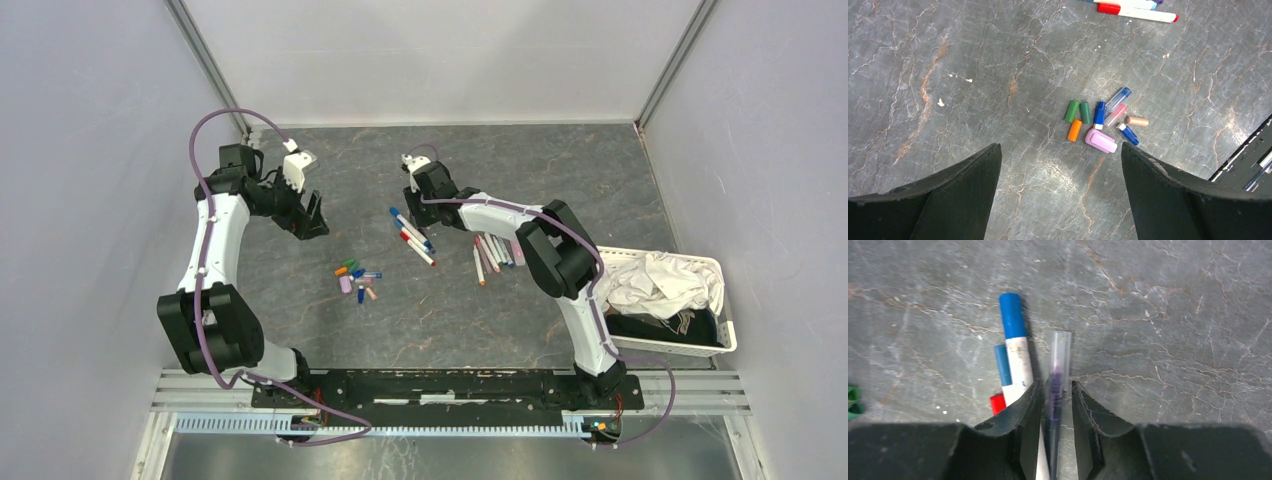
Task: Open the pen caps
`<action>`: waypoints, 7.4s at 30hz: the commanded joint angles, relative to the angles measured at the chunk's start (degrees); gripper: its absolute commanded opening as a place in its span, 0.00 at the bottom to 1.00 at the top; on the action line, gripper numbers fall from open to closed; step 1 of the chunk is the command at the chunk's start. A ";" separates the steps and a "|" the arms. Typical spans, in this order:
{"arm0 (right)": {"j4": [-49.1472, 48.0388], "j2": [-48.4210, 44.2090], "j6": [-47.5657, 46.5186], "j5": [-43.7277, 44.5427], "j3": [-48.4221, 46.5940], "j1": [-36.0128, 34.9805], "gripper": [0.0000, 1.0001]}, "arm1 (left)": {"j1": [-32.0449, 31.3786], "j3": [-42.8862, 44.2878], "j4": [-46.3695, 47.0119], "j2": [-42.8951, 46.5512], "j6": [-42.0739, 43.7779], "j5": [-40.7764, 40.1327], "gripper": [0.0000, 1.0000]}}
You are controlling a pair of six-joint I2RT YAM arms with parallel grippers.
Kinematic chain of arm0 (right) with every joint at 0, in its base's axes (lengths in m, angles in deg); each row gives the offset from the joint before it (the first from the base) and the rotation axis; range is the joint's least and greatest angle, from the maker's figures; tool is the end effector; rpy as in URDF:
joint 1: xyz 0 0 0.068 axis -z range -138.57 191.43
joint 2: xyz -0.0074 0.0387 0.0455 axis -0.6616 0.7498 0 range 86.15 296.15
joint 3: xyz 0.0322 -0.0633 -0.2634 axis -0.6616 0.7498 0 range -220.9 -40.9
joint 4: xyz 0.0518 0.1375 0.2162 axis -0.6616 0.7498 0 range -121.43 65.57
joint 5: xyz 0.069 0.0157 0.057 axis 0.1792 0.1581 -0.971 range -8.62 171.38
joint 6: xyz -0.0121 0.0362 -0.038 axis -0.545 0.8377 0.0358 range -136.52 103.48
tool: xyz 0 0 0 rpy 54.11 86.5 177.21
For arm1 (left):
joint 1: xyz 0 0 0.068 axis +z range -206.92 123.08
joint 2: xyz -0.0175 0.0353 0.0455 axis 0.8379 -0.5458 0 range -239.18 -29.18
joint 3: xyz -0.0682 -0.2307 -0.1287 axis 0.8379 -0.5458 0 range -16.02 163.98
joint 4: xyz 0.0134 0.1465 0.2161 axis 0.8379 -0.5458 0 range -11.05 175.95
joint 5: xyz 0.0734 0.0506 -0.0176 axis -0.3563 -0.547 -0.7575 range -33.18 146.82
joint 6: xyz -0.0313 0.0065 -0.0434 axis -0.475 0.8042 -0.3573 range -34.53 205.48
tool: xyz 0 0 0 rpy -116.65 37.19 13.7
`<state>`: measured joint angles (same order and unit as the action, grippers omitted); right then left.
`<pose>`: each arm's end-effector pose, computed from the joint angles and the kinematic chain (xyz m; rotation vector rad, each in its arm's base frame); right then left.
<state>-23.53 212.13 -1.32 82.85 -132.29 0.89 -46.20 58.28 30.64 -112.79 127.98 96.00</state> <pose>0.3742 0.3189 0.1636 -0.5041 2.3029 0.4582 0.2849 0.0310 0.3037 0.8428 2.2575 -0.5220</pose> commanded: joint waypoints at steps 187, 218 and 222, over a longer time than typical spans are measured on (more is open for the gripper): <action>3.46 -1.77 -9.14 -4.38 0.52 -0.72 0.34 | -25.59 3.84 6.28 13.08 -0.84 -9.46 1.00; 3.67 -1.32 -9.91 -2.06 5.51 -1.69 0.32 | -25.57 2.76 8.42 13.54 -1.52 -9.02 1.00; 1.44 -3.43 -9.05 -4.68 9.70 -0.22 0.09 | -25.57 0.88 8.01 12.96 1.07 -7.60 1.00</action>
<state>-22.57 209.63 -11.28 80.73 -126.50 -0.81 -72.03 60.62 37.70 -100.64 127.76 85.29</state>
